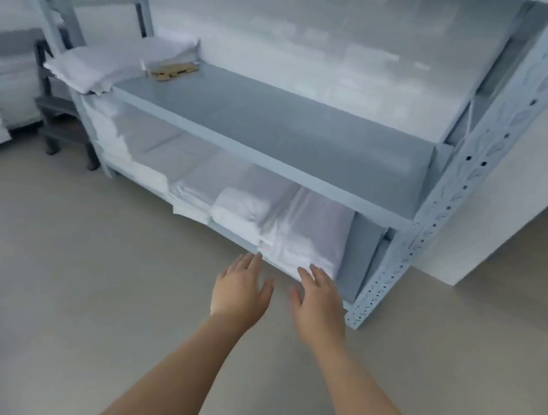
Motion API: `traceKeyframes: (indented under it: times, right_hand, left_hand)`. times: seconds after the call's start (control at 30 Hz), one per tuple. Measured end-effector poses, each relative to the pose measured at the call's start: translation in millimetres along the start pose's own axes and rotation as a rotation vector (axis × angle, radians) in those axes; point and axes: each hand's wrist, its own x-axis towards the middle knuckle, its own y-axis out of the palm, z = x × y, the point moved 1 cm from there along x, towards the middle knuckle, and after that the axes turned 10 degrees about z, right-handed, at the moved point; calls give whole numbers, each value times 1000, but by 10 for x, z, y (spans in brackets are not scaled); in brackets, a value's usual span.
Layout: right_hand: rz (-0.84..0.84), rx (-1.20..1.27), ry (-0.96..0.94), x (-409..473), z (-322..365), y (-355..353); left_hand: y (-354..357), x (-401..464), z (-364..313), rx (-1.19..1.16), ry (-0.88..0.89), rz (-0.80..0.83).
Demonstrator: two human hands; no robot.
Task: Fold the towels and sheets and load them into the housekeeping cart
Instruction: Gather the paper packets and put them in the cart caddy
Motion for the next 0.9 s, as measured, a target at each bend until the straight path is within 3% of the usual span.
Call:
traceKeyframes:
  times: [0.2,0.47,0.9]
  right_hand:
    - [66,-7,-100,730,952,444]
    - [138,-72,-201,1737,1588,794]
    - [255,-68,-362,4334,2490,1004]
  left_hand:
    - [-557,299,1095,-3,-151,-43]
    - [-821,885,1918,-82,-288,-96]
    - [-1600,3006,2832,-89,-452,-150]
